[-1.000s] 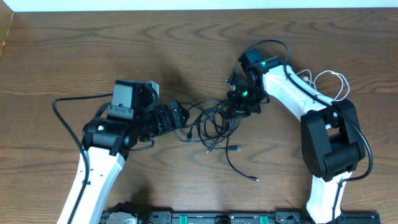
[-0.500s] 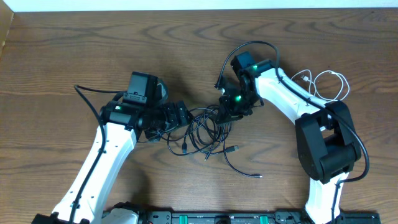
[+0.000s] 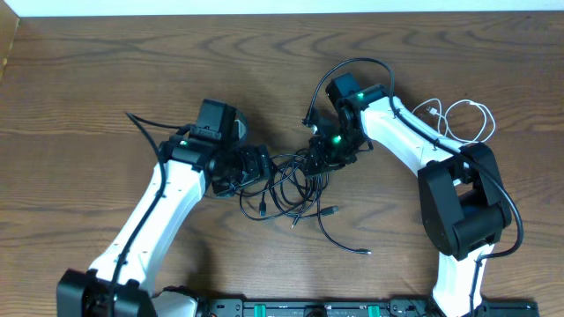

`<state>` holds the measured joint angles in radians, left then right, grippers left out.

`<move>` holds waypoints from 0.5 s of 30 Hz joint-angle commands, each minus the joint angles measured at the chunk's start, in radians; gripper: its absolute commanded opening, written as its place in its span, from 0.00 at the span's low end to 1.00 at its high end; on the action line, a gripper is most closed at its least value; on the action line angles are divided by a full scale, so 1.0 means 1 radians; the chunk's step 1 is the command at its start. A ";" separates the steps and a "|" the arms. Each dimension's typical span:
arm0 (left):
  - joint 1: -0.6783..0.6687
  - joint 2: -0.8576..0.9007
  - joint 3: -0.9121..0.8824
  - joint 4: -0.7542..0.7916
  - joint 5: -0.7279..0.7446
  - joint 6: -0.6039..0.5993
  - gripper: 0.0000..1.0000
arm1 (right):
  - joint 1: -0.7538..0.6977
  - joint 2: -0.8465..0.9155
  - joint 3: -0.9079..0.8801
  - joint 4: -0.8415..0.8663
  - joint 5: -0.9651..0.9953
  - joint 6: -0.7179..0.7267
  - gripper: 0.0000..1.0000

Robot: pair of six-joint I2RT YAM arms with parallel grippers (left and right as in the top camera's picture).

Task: Untangle cables

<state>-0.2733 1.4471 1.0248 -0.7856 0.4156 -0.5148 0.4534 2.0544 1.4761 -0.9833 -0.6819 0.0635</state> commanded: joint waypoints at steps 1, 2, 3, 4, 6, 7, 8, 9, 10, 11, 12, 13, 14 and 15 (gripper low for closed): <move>-0.003 0.035 0.013 0.007 -0.015 0.017 0.77 | 0.006 0.001 -0.002 -0.001 -0.023 -0.013 0.12; -0.003 0.041 0.013 0.011 -0.015 0.017 0.76 | 0.006 0.001 -0.002 -0.001 -0.023 -0.013 0.12; -0.003 0.046 0.013 0.015 -0.015 0.019 0.75 | 0.006 0.001 -0.002 -0.002 -0.018 -0.013 0.12; -0.003 0.050 0.013 0.021 -0.015 0.025 0.75 | 0.006 0.001 -0.002 -0.002 -0.009 -0.012 0.11; -0.003 0.052 0.013 0.029 -0.015 0.025 0.75 | 0.006 0.001 -0.002 -0.005 0.011 -0.012 0.11; -0.003 0.052 0.013 0.032 -0.015 0.025 0.75 | 0.006 0.001 -0.002 -0.006 0.023 -0.010 0.11; -0.005 0.052 0.013 0.036 -0.016 0.025 0.75 | 0.006 0.001 -0.002 -0.008 0.041 -0.004 0.11; -0.007 0.052 0.013 0.037 -0.017 0.025 0.74 | 0.006 0.001 -0.002 -0.007 0.056 0.005 0.11; -0.008 0.052 0.013 0.039 -0.021 0.024 0.74 | 0.006 0.001 -0.002 -0.007 0.074 0.016 0.11; -0.011 0.052 0.013 0.040 -0.034 0.024 0.72 | 0.006 0.001 -0.002 -0.007 0.086 0.026 0.12; -0.015 0.052 0.013 0.041 -0.053 0.024 0.71 | 0.006 0.001 -0.002 -0.006 0.089 0.030 0.12; -0.018 0.052 0.013 0.043 -0.073 0.024 0.71 | 0.006 0.001 -0.002 -0.006 0.089 0.030 0.11; -0.022 0.052 0.013 0.047 -0.101 0.024 0.70 | 0.006 0.001 -0.002 -0.006 0.089 0.030 0.12; -0.027 0.052 0.013 0.052 -0.130 0.024 0.70 | 0.006 0.001 -0.002 -0.006 0.089 0.030 0.12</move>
<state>-0.2878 1.4929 1.0248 -0.7418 0.3771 -0.4995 0.4541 2.0544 1.4761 -0.9871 -0.6128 0.0780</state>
